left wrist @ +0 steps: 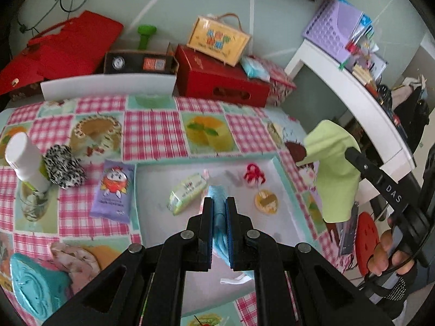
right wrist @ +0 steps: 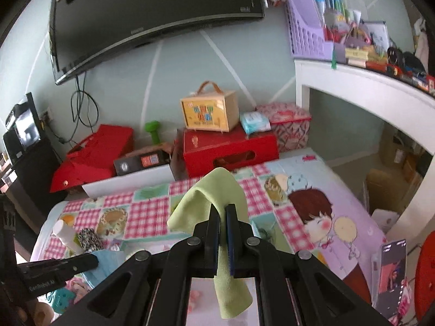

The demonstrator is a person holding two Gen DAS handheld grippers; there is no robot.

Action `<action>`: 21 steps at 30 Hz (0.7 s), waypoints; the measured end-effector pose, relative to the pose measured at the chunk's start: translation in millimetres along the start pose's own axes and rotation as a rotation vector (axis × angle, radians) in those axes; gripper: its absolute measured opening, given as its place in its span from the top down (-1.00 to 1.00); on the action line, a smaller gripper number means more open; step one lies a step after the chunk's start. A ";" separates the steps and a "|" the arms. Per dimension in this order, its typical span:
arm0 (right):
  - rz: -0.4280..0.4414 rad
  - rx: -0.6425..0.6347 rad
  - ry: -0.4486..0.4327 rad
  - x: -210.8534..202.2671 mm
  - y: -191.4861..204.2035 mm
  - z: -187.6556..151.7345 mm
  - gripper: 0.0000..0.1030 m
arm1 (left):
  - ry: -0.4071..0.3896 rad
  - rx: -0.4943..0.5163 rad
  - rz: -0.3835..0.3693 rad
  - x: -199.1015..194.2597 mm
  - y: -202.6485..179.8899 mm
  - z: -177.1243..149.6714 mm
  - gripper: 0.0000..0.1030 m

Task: Organize soft objects
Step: 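Carry the green cloth and blue mask over the white tray with both tools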

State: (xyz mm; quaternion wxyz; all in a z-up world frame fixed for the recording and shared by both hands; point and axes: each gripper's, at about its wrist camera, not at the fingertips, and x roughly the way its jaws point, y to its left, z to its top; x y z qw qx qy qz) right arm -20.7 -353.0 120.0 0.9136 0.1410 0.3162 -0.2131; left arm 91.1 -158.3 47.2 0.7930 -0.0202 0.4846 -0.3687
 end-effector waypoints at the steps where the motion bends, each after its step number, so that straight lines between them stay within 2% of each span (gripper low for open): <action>1: 0.001 -0.003 0.015 4.5 0.8 -2.5 0.90 | 0.014 -0.002 0.001 4.8 0.2 -1.5 0.84; 8: -0.019 -0.053 0.119 37.9 12.4 -19.1 0.90 | 0.093 -0.025 0.002 29.1 10.8 -6.8 0.84; 21: -0.003 -0.113 0.265 78.5 28.9 -43.7 0.90 | 0.188 -0.081 0.076 60.3 37.2 -13.8 0.84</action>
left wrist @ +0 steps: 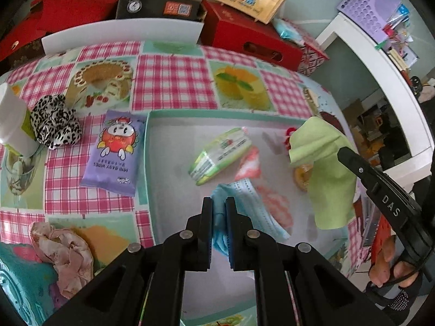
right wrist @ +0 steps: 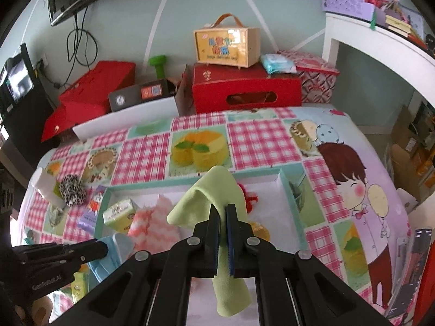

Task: Organize soft objects
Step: 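Carry the green cloth and blue mask over the white tray with both tools, then lower the green cloth and blue mask into the tray and open both tools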

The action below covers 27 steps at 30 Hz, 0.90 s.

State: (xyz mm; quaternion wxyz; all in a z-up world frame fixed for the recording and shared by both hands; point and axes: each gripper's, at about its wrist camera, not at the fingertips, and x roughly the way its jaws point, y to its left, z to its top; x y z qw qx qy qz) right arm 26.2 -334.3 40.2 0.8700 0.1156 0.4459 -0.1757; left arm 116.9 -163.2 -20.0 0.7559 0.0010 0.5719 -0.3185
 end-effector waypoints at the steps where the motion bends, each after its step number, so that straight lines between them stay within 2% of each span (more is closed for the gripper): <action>1: 0.001 -0.004 0.010 2.5 1.1 -1.0 0.90 | 0.004 0.001 0.012 2.2 0.1 -0.2 0.84; 12: 0.013 -0.049 0.105 26.4 15.4 -10.6 0.86 | 0.055 0.003 0.113 24.6 5.3 -1.9 0.80; 14: 0.008 -0.061 0.117 29.3 18.3 -12.5 0.86 | 0.061 0.005 0.121 27.7 6.7 -2.5 0.75; 19: -0.003 -0.077 0.126 31.1 22.2 -14.3 0.86 | 0.069 0.003 0.162 32.2 10.0 -2.8 0.43; 22: -0.009 -0.081 0.140 33.4 23.0 -15.3 0.67 | 0.064 -0.003 0.167 29.9 11.1 -2.5 0.29; 24: -0.016 -0.087 0.144 33.7 24.0 -15.5 0.40 | 0.055 0.000 0.171 26.8 9.9 -1.9 0.25; 27: -0.021 -0.096 0.134 30.5 25.7 -14.5 0.28 | 0.041 0.009 0.176 20.7 7.4 -1.0 0.23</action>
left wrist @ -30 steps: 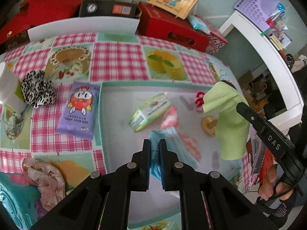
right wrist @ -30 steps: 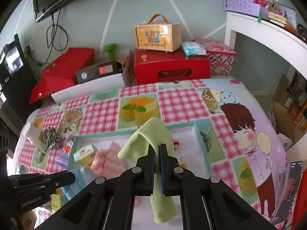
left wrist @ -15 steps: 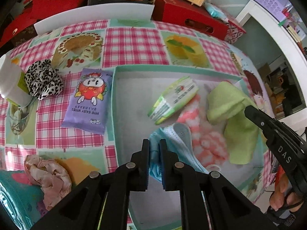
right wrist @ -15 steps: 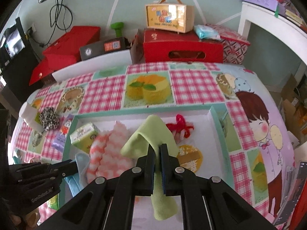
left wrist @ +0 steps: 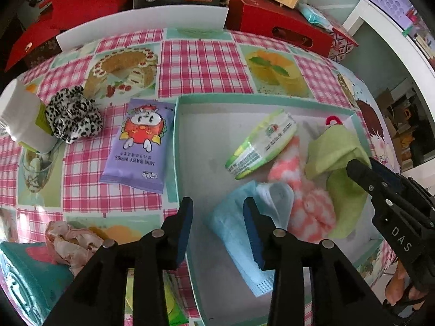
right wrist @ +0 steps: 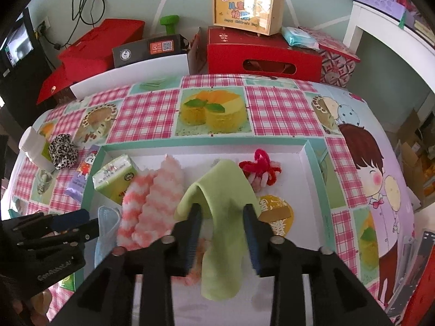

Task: Organize soft objects
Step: 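Lower the green cloth and blue mask into the tray and open both tools, then move both tools away from the tray toward the leopard scrunchie and wipes pack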

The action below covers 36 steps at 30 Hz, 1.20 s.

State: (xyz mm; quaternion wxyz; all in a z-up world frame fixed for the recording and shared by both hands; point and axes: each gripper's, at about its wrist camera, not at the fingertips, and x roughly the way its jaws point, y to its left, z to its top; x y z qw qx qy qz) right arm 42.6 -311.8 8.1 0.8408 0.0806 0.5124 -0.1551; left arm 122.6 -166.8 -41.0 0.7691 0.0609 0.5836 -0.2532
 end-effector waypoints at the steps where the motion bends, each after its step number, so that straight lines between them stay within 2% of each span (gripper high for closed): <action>1: -0.001 -0.002 -0.005 -1.7 0.4 0.4 0.28 | -0.006 0.002 0.002 -1.5 0.1 1.4 0.20; 2: -0.003 -0.002 -0.008 -2.9 0.7 0.8 0.23 | -0.016 0.004 0.001 -5.2 -0.1 1.8 0.16; 4: -0.008 0.000 -0.016 -7.2 0.7 1.7 0.09 | -0.031 0.004 -0.001 -12.4 -0.4 1.8 -0.07; 5: -0.007 0.002 -0.022 -9.4 0.4 2.0 0.02 | -0.044 0.002 0.002 -16.8 0.2 2.3 -0.10; 9: 0.006 0.026 -0.047 -20.1 -2.2 4.0 -0.07 | -0.087 -0.009 -0.009 -33.2 3.3 4.2 -0.12; 14: 0.009 0.039 -0.052 -24.3 -3.8 4.5 -0.10 | -0.120 -0.030 -0.015 -46.2 7.3 5.3 -0.13; 17: 0.007 0.045 -0.043 -22.6 -4.8 4.5 -0.11 | -0.131 -0.046 -0.021 -48.8 10.0 6.5 -0.16; 19: 0.004 0.046 -0.038 -21.5 -5.5 4.0 -0.17 | -0.133 -0.059 -0.017 -48.7 12.8 6.3 -0.34; 21: 0.002 0.043 -0.034 -20.8 -5.1 3.7 -0.31 | -0.135 -0.067 -0.013 -48.2 15.4 6.0 -0.35; 28: -0.006 0.031 -0.019 -17.7 -2.0 2.8 -0.41 | -0.145 -0.083 -0.001 -46.8 20.2 6.7 -0.36; 30: -0.011 0.030 -0.017 -16.9 -2.3 3.0 -0.54 | -0.149 -0.086 0.010 -45.8 21.4 7.0 -0.41; 31: -0.011 0.027 -0.020 -16.7 -2.4 3.1 -0.61 | -0.154 -0.090 0.022 -45.7 22.2 7.3 -0.53; 33: -0.008 0.023 -0.031 -17.2 -3.0 3.5 -0.98 | -0.170 -0.110 0.051 -46.0 27.0 8.0 -0.75; 36: -0.011 0.032 -0.035 -17.6 -4.4 4.2 -1.00 | -0.175 -0.136 0.063 -45.8 35.5 8.9 -0.77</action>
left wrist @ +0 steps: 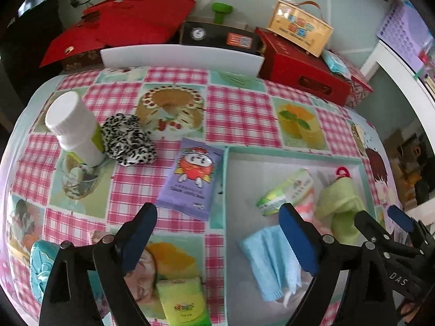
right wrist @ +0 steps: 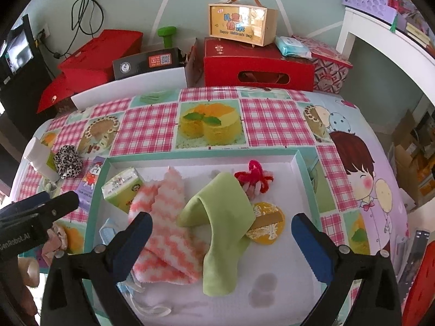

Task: Organize soft objects
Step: 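Move both tools away from the tray toward the leopard scrunchie and wipes pack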

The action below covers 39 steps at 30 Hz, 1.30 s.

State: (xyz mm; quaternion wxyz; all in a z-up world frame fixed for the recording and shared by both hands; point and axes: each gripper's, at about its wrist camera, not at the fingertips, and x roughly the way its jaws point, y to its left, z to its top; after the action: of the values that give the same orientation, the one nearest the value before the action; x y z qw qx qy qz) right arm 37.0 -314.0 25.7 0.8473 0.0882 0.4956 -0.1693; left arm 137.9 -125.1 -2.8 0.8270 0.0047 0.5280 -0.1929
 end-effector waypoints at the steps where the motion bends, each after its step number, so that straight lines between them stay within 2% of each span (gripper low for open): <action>1: -0.001 0.004 0.004 0.7 -0.7 -0.1 -1.00 | 0.001 -0.004 0.005 0.7 2.1 0.4 -0.78; 4: -0.001 0.015 0.017 3.1 -2.3 -0.9 -1.00 | 0.000 -0.010 0.041 3.0 7.2 1.5 -0.78; 14: 0.003 -0.003 0.024 4.1 1.3 -1.9 -1.00 | -0.023 -0.056 0.001 0.7 19.4 4.3 -0.78; 22: 0.004 -0.010 0.025 4.0 4.5 -2.3 -1.00 | -0.046 -0.090 0.030 -6.9 39.1 9.2 -0.79; 28: 0.011 -0.041 0.029 4.6 16.6 -3.5 -1.00 | -0.071 -0.139 0.085 -21.5 73.5 12.7 -0.79; 35: 0.022 -0.059 0.024 -0.1 29.9 -4.8 -1.00 | -0.069 -0.204 0.203 -37.0 116.9 9.5 -0.79; 39: 0.044 -0.089 0.015 -4.5 45.4 -5.5 -1.00 | -0.072 -0.246 0.227 -43.5 134.6 4.9 -0.79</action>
State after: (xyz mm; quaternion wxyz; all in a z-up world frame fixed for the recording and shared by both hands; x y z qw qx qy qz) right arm 47.5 -269.3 26.1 0.8502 0.0626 0.5069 -0.1280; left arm 169.8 12.1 11.0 0.8562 -0.0439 0.5139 -0.0321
